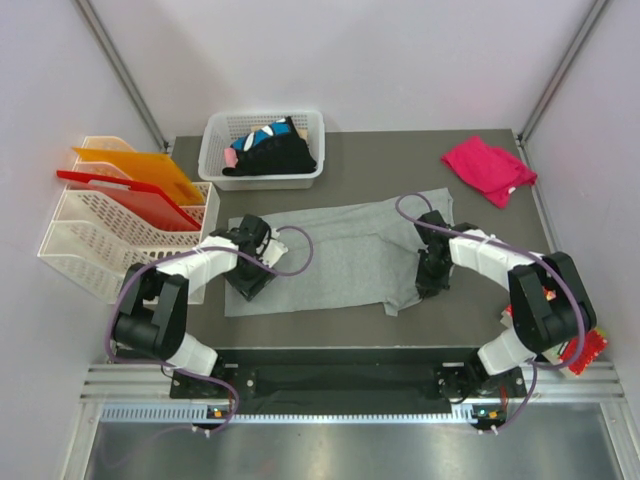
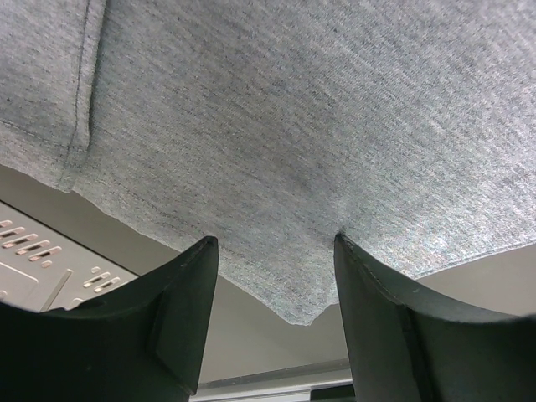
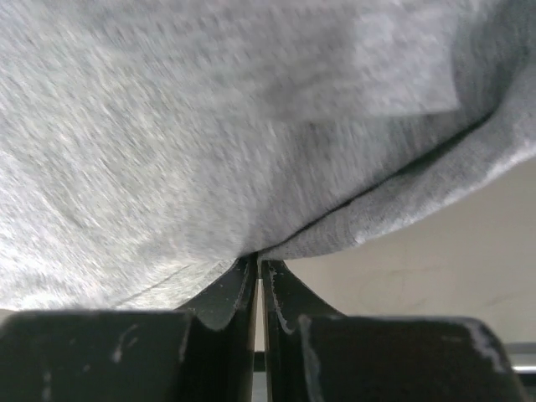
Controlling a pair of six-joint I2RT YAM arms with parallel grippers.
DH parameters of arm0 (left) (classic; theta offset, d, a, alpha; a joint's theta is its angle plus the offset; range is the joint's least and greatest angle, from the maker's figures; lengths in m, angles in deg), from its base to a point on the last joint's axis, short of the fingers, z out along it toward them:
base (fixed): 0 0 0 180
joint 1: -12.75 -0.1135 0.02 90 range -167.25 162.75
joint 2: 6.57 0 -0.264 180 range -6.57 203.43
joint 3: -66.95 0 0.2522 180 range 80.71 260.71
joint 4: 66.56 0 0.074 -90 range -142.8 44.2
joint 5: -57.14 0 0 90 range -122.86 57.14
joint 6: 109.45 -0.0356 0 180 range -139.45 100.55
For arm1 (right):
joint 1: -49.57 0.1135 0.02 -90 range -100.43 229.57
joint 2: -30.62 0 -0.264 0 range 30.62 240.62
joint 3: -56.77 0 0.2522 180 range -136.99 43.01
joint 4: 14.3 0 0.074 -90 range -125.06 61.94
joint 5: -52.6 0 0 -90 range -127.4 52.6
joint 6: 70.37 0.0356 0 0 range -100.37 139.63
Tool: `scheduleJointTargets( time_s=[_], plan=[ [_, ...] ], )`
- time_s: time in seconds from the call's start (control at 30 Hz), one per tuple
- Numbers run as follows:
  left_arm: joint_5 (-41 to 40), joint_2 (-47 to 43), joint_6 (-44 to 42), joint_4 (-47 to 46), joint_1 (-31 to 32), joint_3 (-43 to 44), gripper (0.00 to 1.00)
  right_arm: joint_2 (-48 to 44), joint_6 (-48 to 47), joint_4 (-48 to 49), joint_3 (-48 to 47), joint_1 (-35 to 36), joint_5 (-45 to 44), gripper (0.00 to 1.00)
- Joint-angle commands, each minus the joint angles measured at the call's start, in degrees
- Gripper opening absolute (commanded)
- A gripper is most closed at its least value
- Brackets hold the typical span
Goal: Fold and stack the t-shirts
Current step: Grap the side of the flattened tshirt closest away from the robot with both arms
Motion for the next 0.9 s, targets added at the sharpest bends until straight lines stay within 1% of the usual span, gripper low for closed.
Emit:
scheduleJointTargets(
  time_s=[0.0,0.07,0.23,0.4,0.43,0.53,0.63,0.7,0.73,0.77,0.87],
  plan=[
    [-0.77,4.14,-0.58,-10.59,-1.12,-2.14,0.63,-4.93,-0.7,-4.79,-1.38,0.59,-2.82,0.04],
    [-0.77,4.05,-0.58,-10.59,-1.29,-2.13,0.63,-6.7,-0.79,-9.01,-1.65,0.5,-3.79,0.04],
    [-0.77,3.53,-1.01,-10.23,-1.56,-2.05,0.63,-14.43,0.0,-19.2,-2.26,-0.2,-7.21,0.05],
    [-0.94,3.09,-1.45,-9.53,-1.82,-1.17,0.63,-20.59,2.01,-27.72,-2.44,-1.26,-10.38,0.12],
    [-0.94,2.83,-1.54,-9.36,-1.82,-0.82,0.63,-21.21,2.19,-28.35,-2.44,-1.69,-10.73,0.13],
    [-0.86,2.12,-1.63,-8.57,-1.91,-0.03,0.63,-22.62,2.2,-29.42,-1.56,-3.37,-11.53,0.21],
    [-1.29,1.07,-2.07,-7.78,-1.82,0.33,0.63,-22.53,2.28,-29.06,-1.73,-4.68,-11.09,0.22],
    [-1.56,0.45,-2.59,-7.42,-1.91,0.24,0.63,-21.74,2.46,-28.54,-3.31,-4.95,-9.25,0.24],
    [-1.73,-0.16,-2.77,-7.16,-1.91,0.15,0.63,-21.56,2.63,-28.01,-3.75,-4.95,-8.46,0.27],
    [-1.82,-0.43,-3.03,-7.16,-1.91,0.06,0.63,-21.56,2.81,-27.49,-4.19,-4.86,-6.1,0.35],
    [-2.17,-1.04,-3.39,-6.9,-2.08,-0.29,0.63,-22.52,3.86,-24.15,-3.76,-3.64,-0.39,0.46]
  ],
)
